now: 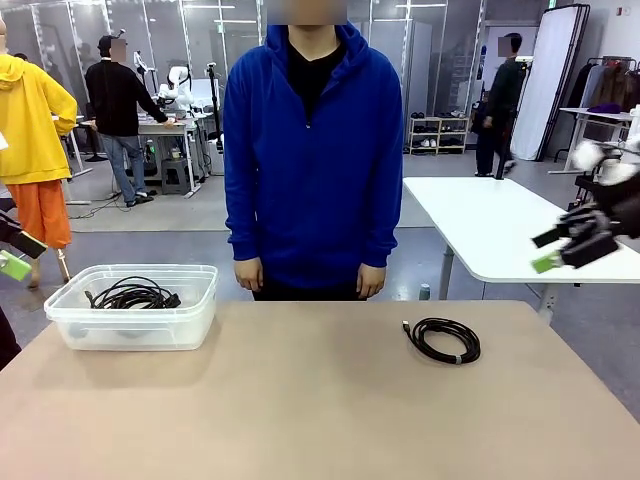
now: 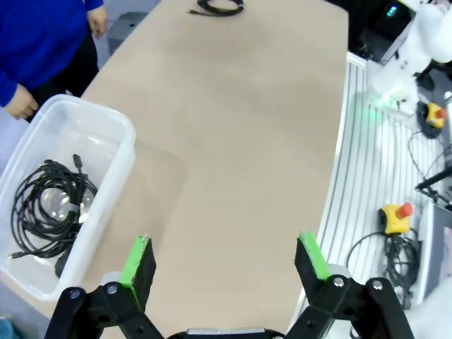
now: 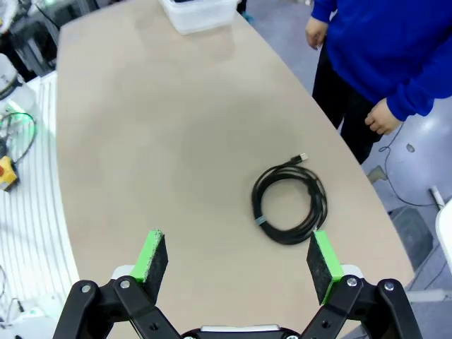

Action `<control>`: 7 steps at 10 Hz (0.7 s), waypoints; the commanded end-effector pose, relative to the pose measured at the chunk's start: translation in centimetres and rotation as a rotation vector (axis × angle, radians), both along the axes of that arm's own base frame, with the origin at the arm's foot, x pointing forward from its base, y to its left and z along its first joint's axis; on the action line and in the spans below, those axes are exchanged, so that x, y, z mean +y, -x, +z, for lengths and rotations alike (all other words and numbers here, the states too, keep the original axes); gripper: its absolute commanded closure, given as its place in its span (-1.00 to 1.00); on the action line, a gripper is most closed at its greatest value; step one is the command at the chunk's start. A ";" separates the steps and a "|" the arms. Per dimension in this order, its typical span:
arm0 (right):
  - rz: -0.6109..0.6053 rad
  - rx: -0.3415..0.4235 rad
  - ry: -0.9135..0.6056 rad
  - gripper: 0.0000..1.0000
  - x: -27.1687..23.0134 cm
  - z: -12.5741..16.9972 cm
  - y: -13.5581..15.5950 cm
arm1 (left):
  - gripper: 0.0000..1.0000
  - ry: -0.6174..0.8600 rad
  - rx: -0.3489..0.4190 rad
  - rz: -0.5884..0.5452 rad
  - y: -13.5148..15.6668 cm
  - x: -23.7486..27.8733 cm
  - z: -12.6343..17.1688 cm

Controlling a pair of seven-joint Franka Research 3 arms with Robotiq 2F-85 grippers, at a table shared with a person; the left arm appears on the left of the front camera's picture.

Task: Organize and store the cables.
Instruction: Place the USB Extension Cable into the Organizing box.

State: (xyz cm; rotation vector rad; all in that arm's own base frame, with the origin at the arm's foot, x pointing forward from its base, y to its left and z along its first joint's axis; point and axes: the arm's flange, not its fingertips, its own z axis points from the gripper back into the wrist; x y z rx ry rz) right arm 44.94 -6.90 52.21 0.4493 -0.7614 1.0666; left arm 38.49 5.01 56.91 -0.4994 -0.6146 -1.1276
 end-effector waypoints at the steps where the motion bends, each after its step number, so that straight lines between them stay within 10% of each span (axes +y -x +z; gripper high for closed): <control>1: -0.040 0.032 0.087 -1.00 2.1 -1.4 -3.6 | -1.00 0.032 -0.059 0.006 0.5 0.0 -0.1; 7: -0.013 0.029 0.085 -1.00 3.9 -3.7 -4.5 | -1.00 0.008 -0.016 0.003 0.5 0.1 0.3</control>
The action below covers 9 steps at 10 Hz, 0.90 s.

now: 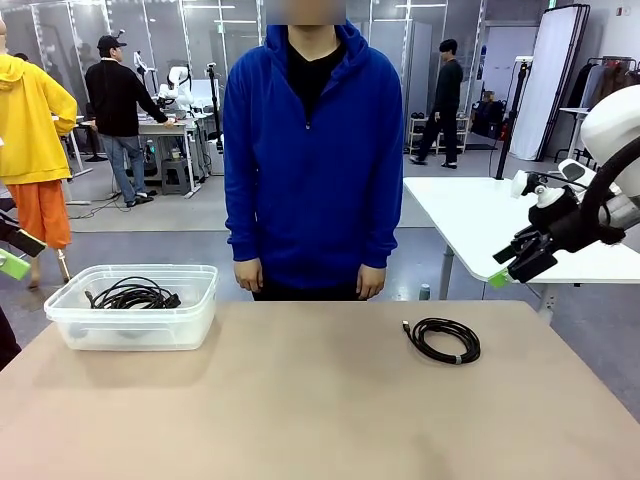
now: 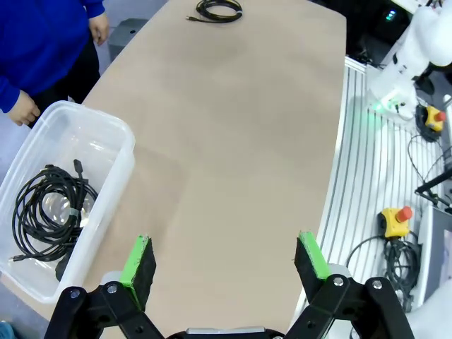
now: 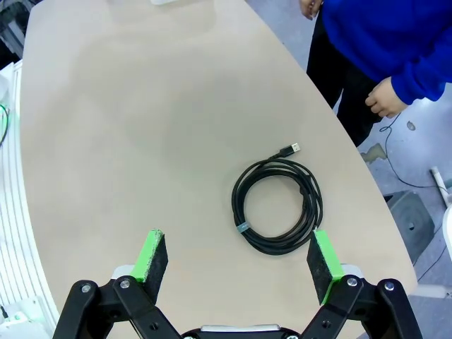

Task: Organize and store the cables.
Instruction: Place the USB Extension Cable into the Organizing box.

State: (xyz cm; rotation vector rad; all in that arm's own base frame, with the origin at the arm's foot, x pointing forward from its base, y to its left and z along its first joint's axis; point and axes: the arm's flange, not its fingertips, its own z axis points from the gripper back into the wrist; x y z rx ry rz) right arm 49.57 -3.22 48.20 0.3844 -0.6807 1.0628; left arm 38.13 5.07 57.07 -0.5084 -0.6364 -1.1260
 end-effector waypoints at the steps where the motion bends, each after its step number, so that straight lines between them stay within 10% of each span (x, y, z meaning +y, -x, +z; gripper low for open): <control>1: 0.010 -0.009 -0.004 -1.00 0.2 0.3 0.1 | -1.00 -0.011 -0.004 0.002 0.1 0.0 0.1; 9: 0.337 0.128 0.590 -1.00 4.8 2.0 -8.7 | -1.00 -0.011 -0.004 0.002 0.1 0.0 0.1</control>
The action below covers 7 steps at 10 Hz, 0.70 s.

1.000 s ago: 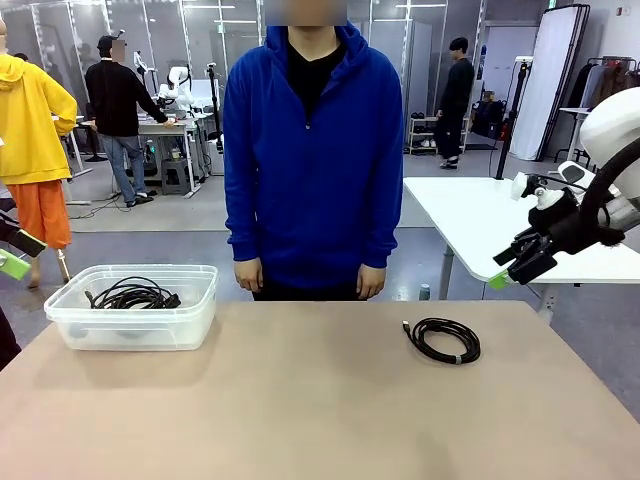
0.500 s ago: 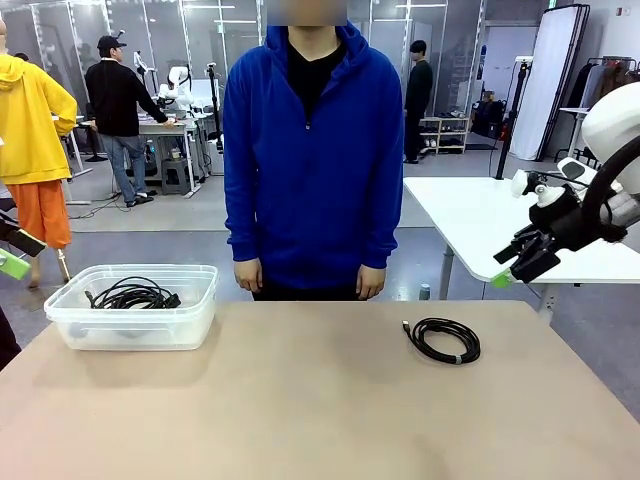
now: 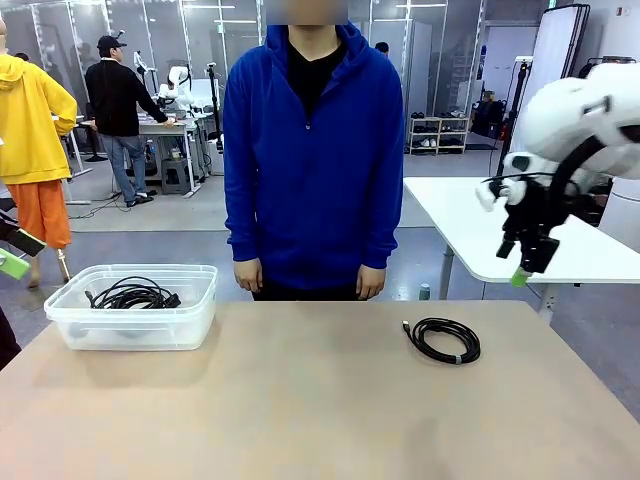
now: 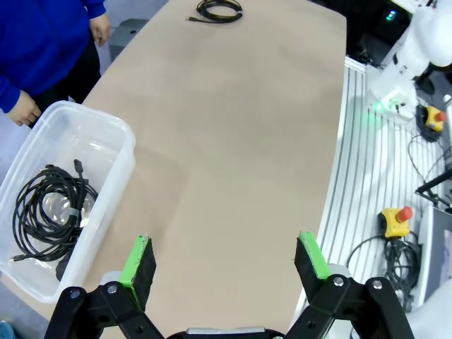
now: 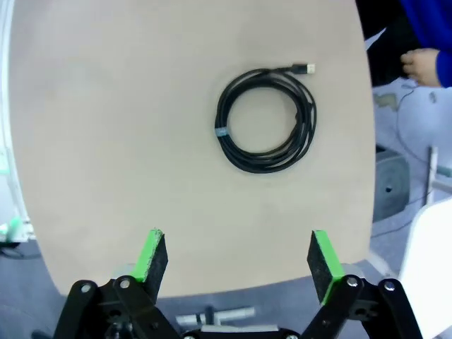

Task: Organize and store the cables.
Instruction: Place the USB Extension Cable into the Organizing box.

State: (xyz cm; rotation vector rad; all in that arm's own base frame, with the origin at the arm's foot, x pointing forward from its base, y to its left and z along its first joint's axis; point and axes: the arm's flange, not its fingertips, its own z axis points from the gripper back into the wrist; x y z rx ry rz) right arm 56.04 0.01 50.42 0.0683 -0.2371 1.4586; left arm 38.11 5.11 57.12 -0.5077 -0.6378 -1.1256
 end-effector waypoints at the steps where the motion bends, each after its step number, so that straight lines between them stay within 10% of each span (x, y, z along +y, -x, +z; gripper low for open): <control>1: 0.037 0.059 0.051 -1.00 2.6 -0.6 -3.0 | -1.00 -0.011 -0.002 0.002 0.1 0.0 0.1; 7: -0.047 0.099 0.048 -1.00 5.4 -12.1 -3.0 | -1.00 -0.011 -0.002 0.002 0.1 0.0 0.1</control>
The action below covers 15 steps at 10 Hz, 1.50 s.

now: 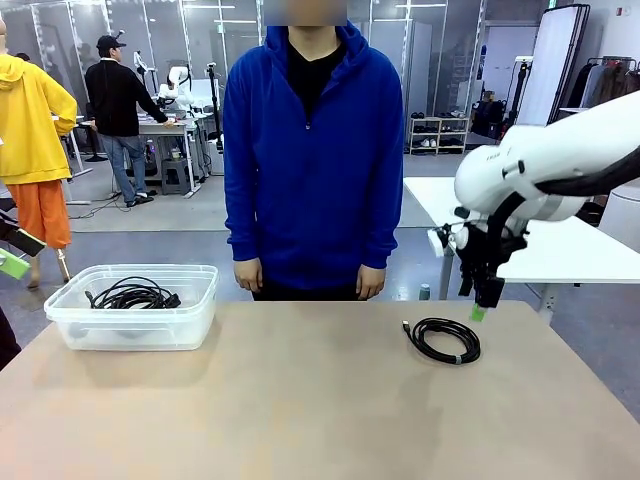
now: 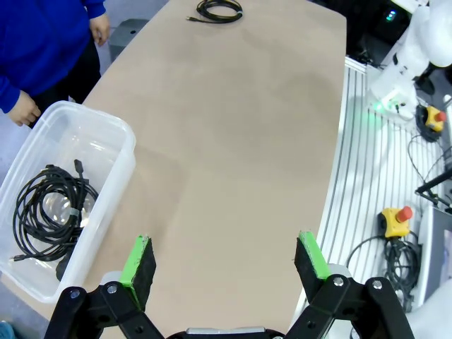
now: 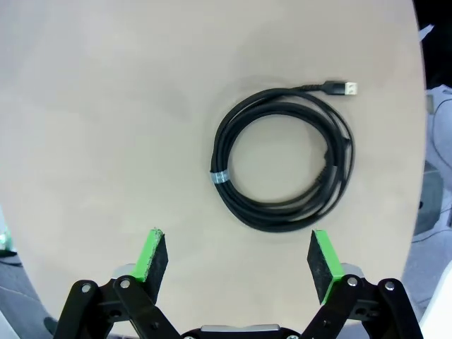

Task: Organize and store the cables.
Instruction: Place the USB Extension Cable into the Organizing box.

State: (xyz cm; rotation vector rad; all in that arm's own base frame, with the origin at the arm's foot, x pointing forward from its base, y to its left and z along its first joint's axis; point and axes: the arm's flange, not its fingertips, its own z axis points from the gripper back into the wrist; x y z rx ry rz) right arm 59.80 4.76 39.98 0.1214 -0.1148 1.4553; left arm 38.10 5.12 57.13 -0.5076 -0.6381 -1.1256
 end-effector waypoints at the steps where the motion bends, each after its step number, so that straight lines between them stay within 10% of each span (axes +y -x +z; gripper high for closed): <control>1: -0.056 -0.042 0.038 -1.00 1.2 -4.0 1.1 | -1.00 -0.011 -0.002 0.002 0.1 0.0 0.1; 11: -0.067 0.024 0.028 -1.00 1.6 -9.9 2.0 | -1.00 -0.011 -0.002 0.002 0.1 0.0 0.1; 15: -0.070 0.035 0.045 -0.29 1.4 -10.3 1.5 | -1.00 -0.011 -0.002 0.002 0.1 0.0 0.1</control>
